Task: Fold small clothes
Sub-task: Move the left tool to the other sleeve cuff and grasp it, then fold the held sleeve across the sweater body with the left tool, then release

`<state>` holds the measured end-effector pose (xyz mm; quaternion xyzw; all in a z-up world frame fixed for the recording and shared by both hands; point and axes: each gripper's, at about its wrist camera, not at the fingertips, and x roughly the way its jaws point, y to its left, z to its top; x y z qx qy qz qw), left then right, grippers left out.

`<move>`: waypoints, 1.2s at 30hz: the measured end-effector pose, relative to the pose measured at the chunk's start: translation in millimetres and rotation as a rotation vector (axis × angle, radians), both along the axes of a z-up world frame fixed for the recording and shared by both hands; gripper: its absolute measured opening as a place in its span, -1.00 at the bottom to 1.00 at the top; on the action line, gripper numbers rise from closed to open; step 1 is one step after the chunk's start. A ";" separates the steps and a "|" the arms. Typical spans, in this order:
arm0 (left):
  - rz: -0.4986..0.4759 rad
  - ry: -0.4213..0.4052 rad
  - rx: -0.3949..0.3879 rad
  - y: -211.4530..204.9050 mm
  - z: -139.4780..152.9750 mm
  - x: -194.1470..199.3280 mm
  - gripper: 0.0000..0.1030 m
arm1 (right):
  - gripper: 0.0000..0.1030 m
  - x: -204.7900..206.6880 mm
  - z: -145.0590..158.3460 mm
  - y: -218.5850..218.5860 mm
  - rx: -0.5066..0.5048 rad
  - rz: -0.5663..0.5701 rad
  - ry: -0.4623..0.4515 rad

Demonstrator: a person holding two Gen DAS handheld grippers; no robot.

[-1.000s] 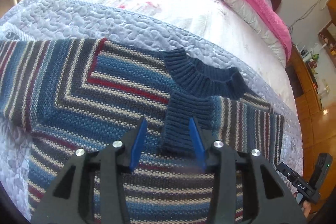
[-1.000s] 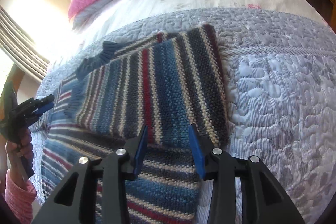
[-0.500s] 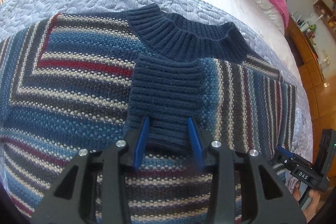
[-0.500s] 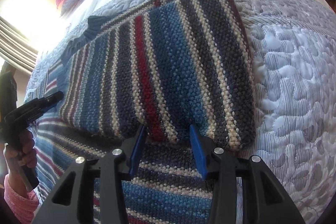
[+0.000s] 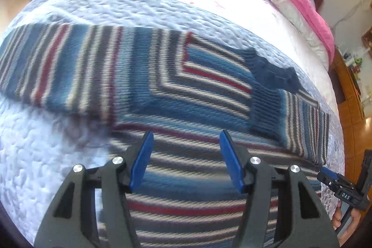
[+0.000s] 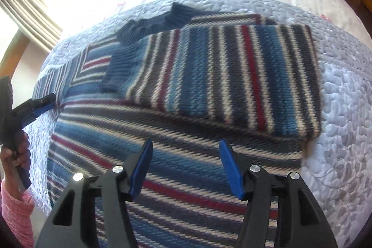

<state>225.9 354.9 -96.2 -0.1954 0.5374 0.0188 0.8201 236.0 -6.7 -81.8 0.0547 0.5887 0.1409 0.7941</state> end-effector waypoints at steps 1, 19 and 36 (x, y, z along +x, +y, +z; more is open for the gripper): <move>0.041 0.009 0.001 24.6 -0.5 -9.4 0.16 | 0.16 -0.7 -3.8 10.5 -0.001 0.020 0.017; 0.611 -0.038 -0.213 316.9 -26.6 -70.3 0.15 | 0.45 11.7 -49.8 59.0 -0.091 0.076 0.103; 0.655 -0.123 -0.241 350.1 -34.6 -19.8 -0.73 | 0.52 12.1 -55.7 67.0 -0.094 0.088 0.075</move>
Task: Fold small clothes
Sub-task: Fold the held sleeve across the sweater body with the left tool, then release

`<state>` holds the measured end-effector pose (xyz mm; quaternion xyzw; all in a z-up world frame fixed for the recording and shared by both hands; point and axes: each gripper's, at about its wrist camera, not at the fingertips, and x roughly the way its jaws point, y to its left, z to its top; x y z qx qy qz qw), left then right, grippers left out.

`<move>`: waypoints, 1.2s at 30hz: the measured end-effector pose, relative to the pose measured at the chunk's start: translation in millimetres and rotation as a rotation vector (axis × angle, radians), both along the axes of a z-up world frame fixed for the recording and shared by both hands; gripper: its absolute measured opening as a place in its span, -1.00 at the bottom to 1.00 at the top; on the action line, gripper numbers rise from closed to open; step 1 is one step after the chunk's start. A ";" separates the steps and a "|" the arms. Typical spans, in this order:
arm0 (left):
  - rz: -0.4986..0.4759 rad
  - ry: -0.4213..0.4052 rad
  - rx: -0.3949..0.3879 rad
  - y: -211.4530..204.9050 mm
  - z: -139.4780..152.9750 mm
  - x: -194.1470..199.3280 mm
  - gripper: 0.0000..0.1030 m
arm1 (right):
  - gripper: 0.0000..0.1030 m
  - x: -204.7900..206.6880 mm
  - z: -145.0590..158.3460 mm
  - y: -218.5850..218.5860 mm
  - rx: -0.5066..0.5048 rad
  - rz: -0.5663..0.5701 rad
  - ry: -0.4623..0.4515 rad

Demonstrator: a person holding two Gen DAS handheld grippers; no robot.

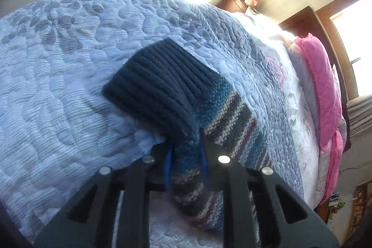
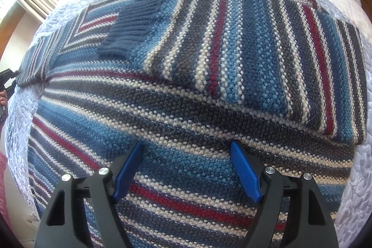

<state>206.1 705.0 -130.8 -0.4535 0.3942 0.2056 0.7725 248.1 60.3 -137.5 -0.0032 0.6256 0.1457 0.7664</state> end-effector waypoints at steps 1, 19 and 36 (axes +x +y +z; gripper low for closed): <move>0.007 -0.002 0.011 -4.0 2.6 -0.1 -0.74 | 0.52 0.0 0.5 0.5 0.003 0.002 -0.002; -0.369 -0.182 0.136 -192.8 90.3 35.4 -0.77 | 0.45 -50.9 46.1 -41.4 0.088 -0.022 -0.067; -0.732 -0.156 0.193 -414.9 50.9 86.0 -0.76 | 0.45 -88.8 57.5 -91.6 0.112 -0.074 -0.104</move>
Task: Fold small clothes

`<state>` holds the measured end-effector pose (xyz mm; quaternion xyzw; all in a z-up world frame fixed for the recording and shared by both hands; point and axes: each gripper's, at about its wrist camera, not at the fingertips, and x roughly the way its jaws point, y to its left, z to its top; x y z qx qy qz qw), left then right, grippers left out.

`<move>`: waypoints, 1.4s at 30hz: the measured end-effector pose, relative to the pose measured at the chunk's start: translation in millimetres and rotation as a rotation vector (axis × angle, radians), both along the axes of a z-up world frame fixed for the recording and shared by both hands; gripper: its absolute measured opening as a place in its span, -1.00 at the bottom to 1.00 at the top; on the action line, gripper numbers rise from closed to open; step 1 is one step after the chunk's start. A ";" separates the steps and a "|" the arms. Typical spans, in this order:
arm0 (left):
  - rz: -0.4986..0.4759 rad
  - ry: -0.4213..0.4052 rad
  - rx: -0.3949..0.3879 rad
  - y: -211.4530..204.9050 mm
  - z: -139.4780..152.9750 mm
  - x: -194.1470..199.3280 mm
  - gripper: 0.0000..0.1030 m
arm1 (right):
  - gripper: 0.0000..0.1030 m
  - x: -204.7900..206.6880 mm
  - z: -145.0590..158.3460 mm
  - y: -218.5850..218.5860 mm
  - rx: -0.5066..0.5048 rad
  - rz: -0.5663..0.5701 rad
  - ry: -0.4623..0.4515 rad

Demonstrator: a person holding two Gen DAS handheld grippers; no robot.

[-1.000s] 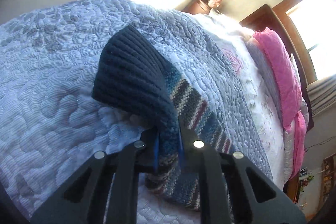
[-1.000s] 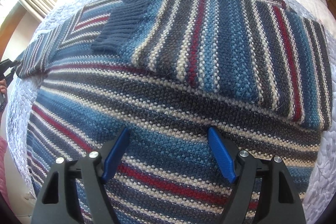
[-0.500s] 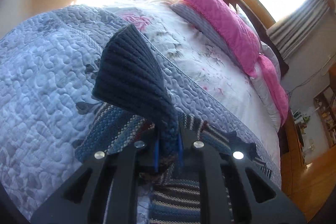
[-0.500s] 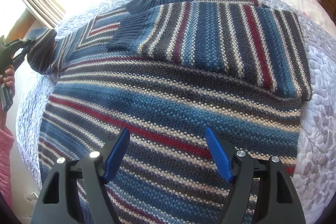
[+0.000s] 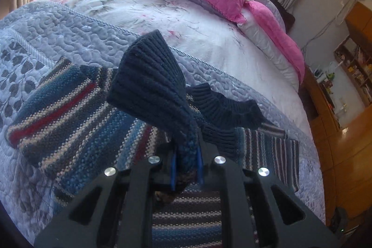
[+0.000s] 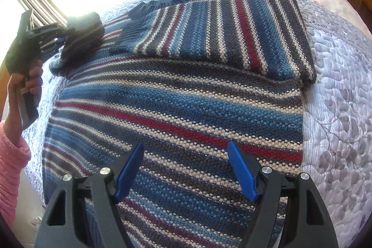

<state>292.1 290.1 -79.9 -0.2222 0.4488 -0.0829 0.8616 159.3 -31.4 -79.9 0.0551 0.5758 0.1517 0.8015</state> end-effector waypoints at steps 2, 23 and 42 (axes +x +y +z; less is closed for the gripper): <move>-0.068 0.020 0.010 -16.5 -9.6 3.7 -0.74 | 0.45 -1.3 -2.9 -4.2 0.005 -0.007 0.007; -0.054 0.235 0.155 72.6 -60.6 -28.2 -0.11 | 0.46 35.3 6.6 33.6 0.052 0.021 0.034; 0.113 0.084 0.084 148.9 -9.0 -107.2 0.18 | -0.44 151.4 -20.9 127.9 0.173 0.015 0.210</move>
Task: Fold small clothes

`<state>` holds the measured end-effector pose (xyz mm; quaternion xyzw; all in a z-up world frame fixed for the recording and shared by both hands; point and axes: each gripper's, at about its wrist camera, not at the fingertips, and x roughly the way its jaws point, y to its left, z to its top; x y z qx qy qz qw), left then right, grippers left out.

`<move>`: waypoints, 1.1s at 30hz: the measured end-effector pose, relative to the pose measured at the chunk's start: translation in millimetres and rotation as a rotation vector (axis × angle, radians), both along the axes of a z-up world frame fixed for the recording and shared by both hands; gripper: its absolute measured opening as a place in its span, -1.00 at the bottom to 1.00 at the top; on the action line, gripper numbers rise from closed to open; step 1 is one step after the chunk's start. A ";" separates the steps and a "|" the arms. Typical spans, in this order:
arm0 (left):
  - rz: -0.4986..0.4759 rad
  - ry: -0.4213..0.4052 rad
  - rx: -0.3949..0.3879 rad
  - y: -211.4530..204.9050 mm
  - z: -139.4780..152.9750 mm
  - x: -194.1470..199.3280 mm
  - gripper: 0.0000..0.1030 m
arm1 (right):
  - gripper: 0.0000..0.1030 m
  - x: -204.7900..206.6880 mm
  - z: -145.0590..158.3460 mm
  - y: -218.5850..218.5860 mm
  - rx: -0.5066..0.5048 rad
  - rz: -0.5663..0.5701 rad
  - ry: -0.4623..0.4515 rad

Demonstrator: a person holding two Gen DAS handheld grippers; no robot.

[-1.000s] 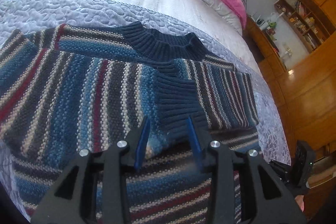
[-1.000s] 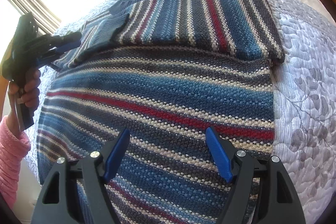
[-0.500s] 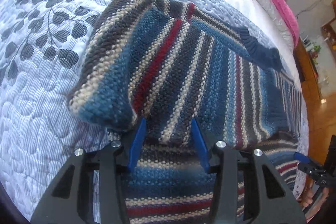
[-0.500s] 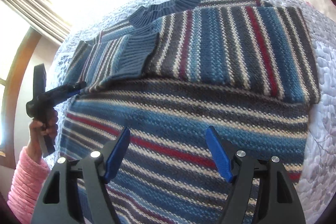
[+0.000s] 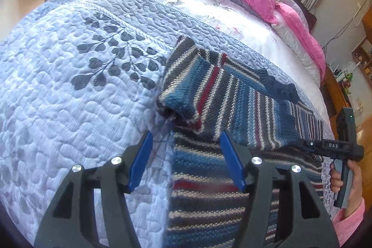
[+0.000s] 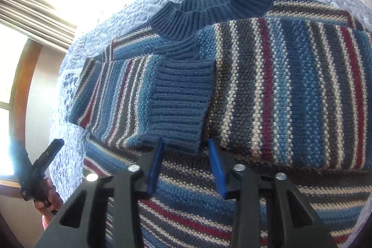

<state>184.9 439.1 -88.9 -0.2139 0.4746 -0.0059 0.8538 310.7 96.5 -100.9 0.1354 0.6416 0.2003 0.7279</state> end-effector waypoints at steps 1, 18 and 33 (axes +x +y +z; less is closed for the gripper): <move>0.005 0.005 0.010 3.1 -1.3 -3.5 0.19 | -0.45 0.2 -2.0 3.5 -0.006 0.000 -0.005; -0.062 0.027 0.107 -41.9 -18.6 9.2 0.21 | -0.83 -7.6 78.9 -66.2 -0.079 -0.109 -0.285; -0.150 -0.029 0.181 -99.0 0.9 48.0 0.27 | -0.76 -13.3 28.2 -103.2 -0.316 -0.139 -0.252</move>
